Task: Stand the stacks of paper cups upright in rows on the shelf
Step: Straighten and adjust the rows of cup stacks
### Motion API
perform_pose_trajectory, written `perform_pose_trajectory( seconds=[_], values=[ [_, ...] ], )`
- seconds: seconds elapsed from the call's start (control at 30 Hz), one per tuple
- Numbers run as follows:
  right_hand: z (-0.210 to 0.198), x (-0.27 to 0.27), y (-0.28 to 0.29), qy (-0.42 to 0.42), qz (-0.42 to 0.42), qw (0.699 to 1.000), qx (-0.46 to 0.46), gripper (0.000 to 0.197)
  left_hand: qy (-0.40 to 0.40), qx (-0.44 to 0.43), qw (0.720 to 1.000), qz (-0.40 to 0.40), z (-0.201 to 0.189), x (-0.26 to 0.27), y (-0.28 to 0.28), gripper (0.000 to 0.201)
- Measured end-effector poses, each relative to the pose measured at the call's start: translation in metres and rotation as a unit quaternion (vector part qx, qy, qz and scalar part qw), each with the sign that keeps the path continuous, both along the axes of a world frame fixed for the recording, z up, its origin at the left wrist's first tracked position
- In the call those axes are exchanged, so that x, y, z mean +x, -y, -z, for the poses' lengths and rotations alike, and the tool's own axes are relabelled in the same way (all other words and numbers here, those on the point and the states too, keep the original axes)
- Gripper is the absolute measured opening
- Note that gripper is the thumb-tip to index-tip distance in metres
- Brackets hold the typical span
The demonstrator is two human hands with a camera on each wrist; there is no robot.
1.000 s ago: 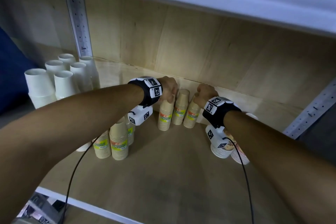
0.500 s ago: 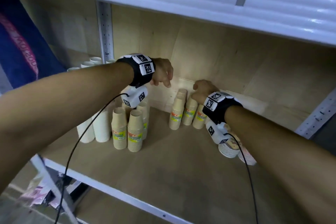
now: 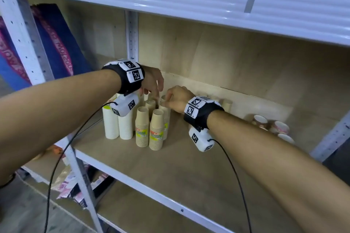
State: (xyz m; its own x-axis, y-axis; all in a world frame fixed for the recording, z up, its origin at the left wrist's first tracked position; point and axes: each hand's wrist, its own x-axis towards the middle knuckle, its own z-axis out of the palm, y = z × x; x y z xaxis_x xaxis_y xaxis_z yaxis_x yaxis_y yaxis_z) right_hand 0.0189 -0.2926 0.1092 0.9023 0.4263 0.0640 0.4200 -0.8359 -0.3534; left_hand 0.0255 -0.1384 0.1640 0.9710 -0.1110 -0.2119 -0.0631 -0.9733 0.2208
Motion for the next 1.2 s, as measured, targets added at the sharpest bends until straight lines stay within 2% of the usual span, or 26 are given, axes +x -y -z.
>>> perform_pose_trajectory(
  seconds=[0.2, 0.3, 0.37, 0.53, 0.7, 0.97, 1.1, 1.2],
  values=[
    [0.011, -0.012, -0.022, -0.026, -0.024, 0.999, 0.000, 0.022, -0.008, 0.029, 0.999, 0.020, 0.020, -0.018, -0.002, 0.022],
    [0.015, -0.016, -0.025, -0.035, -0.031, 0.999, -0.016, 0.034, -0.003, 0.077, 0.997, 0.030, 0.030, -0.025, -0.003, 0.028],
    [0.017, -0.019, -0.026, -0.038, -0.036, 0.998, -0.020, 0.034, -0.004, 0.103, 0.994, 0.035, 0.036, -0.028, -0.004, 0.030],
    [0.020, -0.023, -0.029, -0.026, -0.039, 0.999, -0.022, 0.029, -0.024, 0.067, 0.997, 0.035, 0.043, -0.030, -0.012, 0.031],
    [0.022, -0.026, -0.030, -0.017, -0.046, 0.998, -0.035, 0.019, 0.001, 0.097, 0.995, 0.026, 0.052, -0.033, -0.010, 0.033],
    [0.024, -0.031, -0.036, -0.032, -0.018, 0.998, -0.041, 0.027, 0.015, 0.105, 0.994, 0.028, 0.066, -0.036, -0.016, 0.039],
    [0.025, -0.032, -0.033, -0.034, -0.005, 0.999, -0.035, 0.020, 0.025, 0.092, 0.995, 0.022, 0.066, -0.038, -0.017, 0.042],
    [0.024, -0.033, -0.029, -0.036, -0.006, 0.999, -0.028, 0.015, 0.004, 0.080, 0.996, 0.027, 0.062, -0.037, -0.016, 0.037]
  ],
)
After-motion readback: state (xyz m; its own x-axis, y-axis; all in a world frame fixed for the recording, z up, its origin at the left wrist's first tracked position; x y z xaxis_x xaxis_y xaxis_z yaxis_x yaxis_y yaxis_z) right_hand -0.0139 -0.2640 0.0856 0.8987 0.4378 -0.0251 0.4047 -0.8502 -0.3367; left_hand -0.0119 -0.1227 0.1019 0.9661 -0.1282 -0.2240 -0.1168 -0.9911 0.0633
